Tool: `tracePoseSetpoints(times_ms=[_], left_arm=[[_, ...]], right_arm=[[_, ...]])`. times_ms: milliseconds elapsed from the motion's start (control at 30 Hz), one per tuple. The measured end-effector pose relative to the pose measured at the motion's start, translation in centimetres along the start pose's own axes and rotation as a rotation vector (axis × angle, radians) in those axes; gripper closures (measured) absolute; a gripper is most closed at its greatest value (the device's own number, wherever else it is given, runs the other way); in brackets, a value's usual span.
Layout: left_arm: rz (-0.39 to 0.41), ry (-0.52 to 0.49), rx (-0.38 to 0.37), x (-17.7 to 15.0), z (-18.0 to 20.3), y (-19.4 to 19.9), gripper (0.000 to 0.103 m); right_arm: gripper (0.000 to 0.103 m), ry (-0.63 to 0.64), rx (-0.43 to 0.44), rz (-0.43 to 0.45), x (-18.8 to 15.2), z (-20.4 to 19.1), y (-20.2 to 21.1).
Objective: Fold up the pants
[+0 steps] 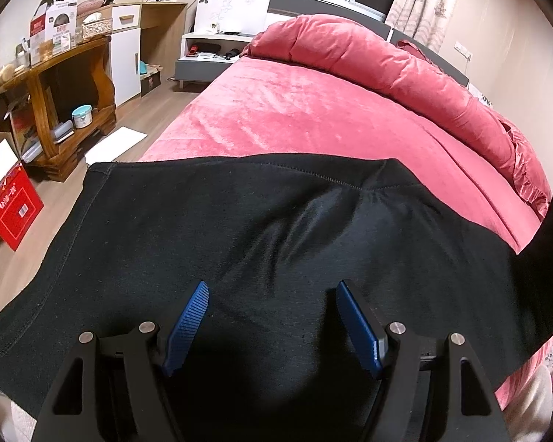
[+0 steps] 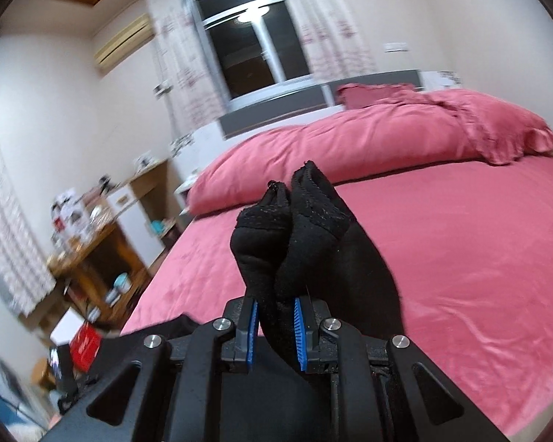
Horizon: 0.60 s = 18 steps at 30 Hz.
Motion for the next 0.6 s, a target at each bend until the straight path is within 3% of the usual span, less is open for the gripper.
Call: tracePoseSetpoints(times_ms=[133,300,600], left_arm=[[0.0,-0.01,0.003,-0.1,0.1,-0.1,0.028],[-0.002,-0.008,-0.001,0.0,0.0,-0.1,0.027],[-0.001,-0.017,0.0,-0.1,0.2,-0.2,0.025]], right_arm=[[0.086,0.07,0.107,-0.045,-1.4,-3.4,-2.1],[0.086,0.202,0.222,-0.164,-4.4,-8.4,-6.2],[0.081,0.384,0.247,-0.356,-10.9,-13.1,-11.5]])
Point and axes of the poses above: each gripper's, at about its wrist camera, not at the fingertips, and y roughly against the way its jaws point, z to its right, x to its top, the point moved 4 cm from there along -y, roughly the way its jaws point, and after that the axes turned 14 degrees about y, right-handed, at the moved point
